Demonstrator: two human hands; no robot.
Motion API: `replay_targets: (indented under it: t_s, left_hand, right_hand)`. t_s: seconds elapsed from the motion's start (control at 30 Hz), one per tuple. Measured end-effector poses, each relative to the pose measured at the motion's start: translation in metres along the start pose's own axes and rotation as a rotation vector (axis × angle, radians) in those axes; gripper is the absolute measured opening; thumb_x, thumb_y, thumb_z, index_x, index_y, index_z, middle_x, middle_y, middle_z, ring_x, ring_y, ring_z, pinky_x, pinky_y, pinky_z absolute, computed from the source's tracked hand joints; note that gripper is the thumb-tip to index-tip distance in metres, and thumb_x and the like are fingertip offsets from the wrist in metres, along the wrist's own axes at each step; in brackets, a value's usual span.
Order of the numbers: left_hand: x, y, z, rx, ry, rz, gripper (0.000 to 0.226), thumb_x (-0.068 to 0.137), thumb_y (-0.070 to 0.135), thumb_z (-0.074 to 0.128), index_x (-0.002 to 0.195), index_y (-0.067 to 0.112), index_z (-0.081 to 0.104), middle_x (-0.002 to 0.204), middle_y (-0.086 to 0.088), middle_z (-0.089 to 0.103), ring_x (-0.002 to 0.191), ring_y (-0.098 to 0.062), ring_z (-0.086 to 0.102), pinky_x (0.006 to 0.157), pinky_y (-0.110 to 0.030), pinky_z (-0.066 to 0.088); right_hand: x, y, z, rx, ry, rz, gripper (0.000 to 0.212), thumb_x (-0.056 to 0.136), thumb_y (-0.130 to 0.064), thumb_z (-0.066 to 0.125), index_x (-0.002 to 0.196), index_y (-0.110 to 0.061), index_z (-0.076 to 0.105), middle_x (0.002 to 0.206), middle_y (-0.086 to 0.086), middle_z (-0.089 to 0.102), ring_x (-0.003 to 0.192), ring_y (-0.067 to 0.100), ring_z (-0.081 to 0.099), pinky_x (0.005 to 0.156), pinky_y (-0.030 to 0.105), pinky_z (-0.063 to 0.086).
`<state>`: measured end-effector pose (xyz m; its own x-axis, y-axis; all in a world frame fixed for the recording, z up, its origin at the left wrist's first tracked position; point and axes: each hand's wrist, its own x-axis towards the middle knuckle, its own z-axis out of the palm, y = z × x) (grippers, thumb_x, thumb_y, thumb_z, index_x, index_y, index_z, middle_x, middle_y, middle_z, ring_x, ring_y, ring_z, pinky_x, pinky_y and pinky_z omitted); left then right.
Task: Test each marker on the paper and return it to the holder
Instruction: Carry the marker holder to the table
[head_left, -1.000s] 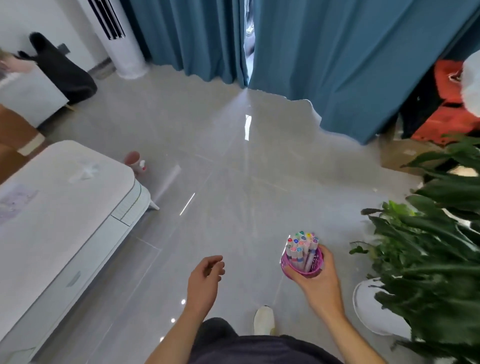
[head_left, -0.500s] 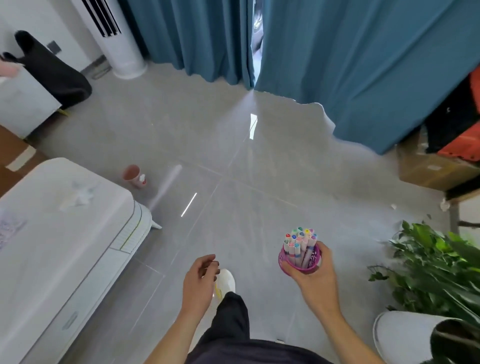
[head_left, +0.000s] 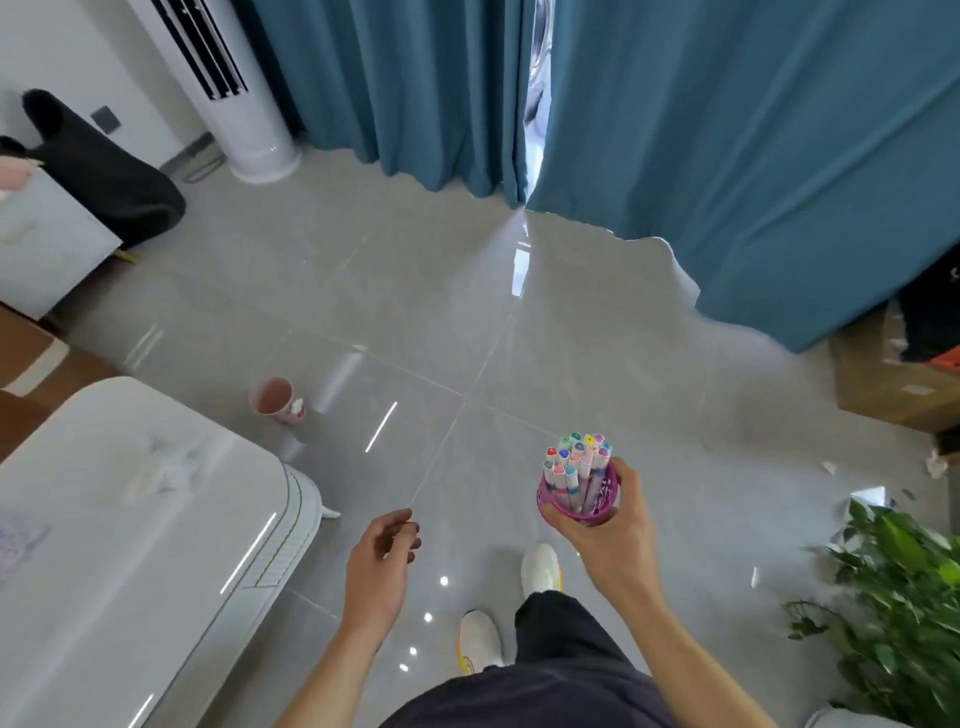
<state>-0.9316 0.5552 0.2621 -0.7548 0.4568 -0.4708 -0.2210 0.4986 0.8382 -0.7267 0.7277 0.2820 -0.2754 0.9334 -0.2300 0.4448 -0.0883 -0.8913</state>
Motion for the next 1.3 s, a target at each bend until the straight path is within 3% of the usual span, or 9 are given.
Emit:
replay_targets:
  t_s: [0.23,0.53,0.63,0.8,0.93,1.1,1.3]
  left_hand:
    - [0.066,0.033,0.011,-0.036,0.063,-0.040,0.015,0.095,0.019,0.061,0.106,0.027,0.068,0.094,0.005,0.073,0.084,-0.004,0.070,0.079,-0.024,0.054]
    - [0.159,0.098,0.027,-0.145,0.222,-0.080,0.015,0.096,0.019,0.061,0.109,0.024,0.068,0.097,0.003,0.073,0.086,-0.008,0.069,0.084,-0.029,0.055]
    - [0.184,0.114,0.030,-0.178,0.265,-0.088,0.016,0.096,0.017,0.061,0.110,0.023,0.068,0.097,0.003,0.072,0.086,-0.008,0.069,0.083,-0.028,0.055]
    - [0.221,0.131,0.023,-0.193,0.319,-0.106,0.017,0.095,0.018,0.061,0.109,0.026,0.067,0.095,0.003,0.072,0.087,-0.009,0.069,0.082,-0.028,0.054]
    - [0.258,0.141,0.005,-0.185,0.337,-0.134,0.016,0.094,0.024,0.063,0.109,0.029,0.067,0.095,0.008,0.073,0.088,-0.004,0.069,0.090,-0.033,0.054]
    - [0.314,0.160,-0.034,-0.184,0.377,-0.116,0.016,0.095,0.019,0.062,0.109,0.025,0.068,0.101,0.006,0.072,0.087,-0.004,0.069,0.088,-0.033,0.055]
    - [0.377,0.179,-0.078,-0.215,0.401,-0.132,0.017,0.095,0.018,0.063,0.109,0.024,0.068,0.097,0.001,0.072,0.086,-0.008,0.069,0.081,-0.028,0.055]
  right_hand:
    - [0.097,-0.039,0.038,-0.020,-0.085,-0.011,0.084,0.062,-0.038,0.100,0.106,-0.074,0.039,0.105,-0.047,0.057,0.094,-0.015,0.064,0.070,0.018,0.051]
    - [0.222,-0.085,0.088,-0.066,-0.237,-0.063,0.081,0.061,-0.039,0.101,0.113,-0.064,0.045,0.112,-0.032,0.064,0.098,-0.006,0.069,0.074,0.018,0.056]
    - [0.255,-0.097,0.108,-0.084,-0.290,-0.089,0.078,0.062,-0.040,0.100,0.118,-0.057,0.048,0.117,-0.022,0.066,0.100,0.002,0.071,0.080,0.024,0.059]
    - [0.296,-0.119,0.142,-0.076,-0.337,-0.102,0.079,0.063,-0.037,0.100,0.125,-0.047,0.051,0.118,-0.022,0.065,0.103,0.005,0.070,0.088,0.035,0.061]
    - [0.326,-0.139,0.177,-0.080,-0.366,-0.131,0.076,0.064,-0.036,0.100,0.117,-0.058,0.049,0.115,-0.031,0.062,0.103,0.000,0.068,0.083,0.025,0.057]
    - [0.359,-0.168,0.235,-0.086,-0.405,-0.136,0.082,0.067,-0.034,0.099,0.133,-0.034,0.050,0.126,-0.010,0.062,0.112,0.015,0.067,0.086,0.029,0.058]
    - [0.391,-0.209,0.309,-0.060,-0.422,-0.135,0.082,0.064,-0.038,0.100,0.128,-0.047,0.050,0.125,-0.019,0.064,0.109,0.005,0.068,0.080,0.019,0.056]
